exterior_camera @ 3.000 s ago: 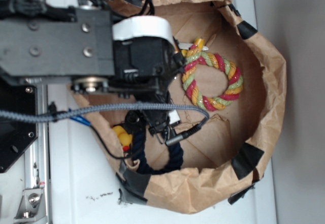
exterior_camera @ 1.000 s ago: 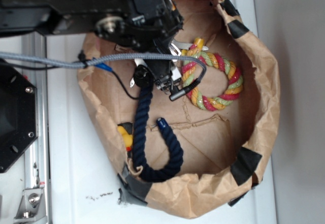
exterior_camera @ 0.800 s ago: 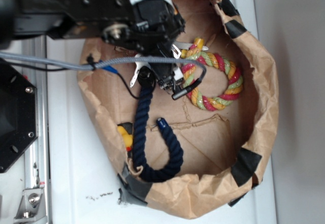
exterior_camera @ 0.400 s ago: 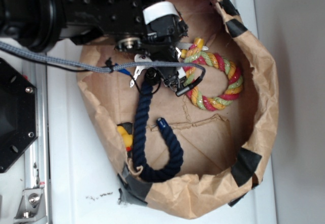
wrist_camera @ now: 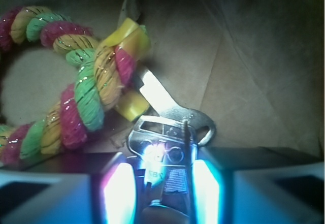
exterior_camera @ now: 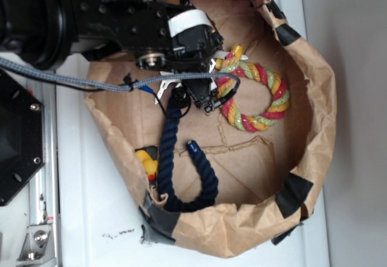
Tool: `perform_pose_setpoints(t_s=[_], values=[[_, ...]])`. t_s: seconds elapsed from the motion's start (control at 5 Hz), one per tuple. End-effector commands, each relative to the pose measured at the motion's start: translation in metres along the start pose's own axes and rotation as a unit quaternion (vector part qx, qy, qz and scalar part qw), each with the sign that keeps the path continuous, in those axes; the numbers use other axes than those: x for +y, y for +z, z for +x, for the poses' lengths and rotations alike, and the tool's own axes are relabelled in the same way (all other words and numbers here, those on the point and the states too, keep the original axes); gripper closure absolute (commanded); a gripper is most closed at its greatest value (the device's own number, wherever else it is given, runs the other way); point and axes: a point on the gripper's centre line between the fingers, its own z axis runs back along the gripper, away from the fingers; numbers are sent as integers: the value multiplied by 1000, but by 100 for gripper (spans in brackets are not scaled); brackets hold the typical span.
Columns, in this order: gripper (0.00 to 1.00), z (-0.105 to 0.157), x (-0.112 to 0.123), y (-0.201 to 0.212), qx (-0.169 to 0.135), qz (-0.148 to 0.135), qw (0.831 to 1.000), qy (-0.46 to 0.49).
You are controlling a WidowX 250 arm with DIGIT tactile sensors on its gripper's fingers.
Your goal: Grab the silver keys.
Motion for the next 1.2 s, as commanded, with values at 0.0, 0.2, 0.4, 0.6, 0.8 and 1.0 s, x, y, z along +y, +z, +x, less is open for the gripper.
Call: perform_pose_setpoints(t_s=[0.0,0.2,0.4,0.6,0.8,1.0], values=[[100,12,1,11,-19,-1,1000,0],[100,13,2,15,-17,-3,1000,2],[100,13,-4,40,17,-9,1000,-5],[100,12,-30,92,58,-102,993,-18],[100,16,-47,145,79,-168,981,-63],[100,14,-53,135,77,-134,986,-67]])
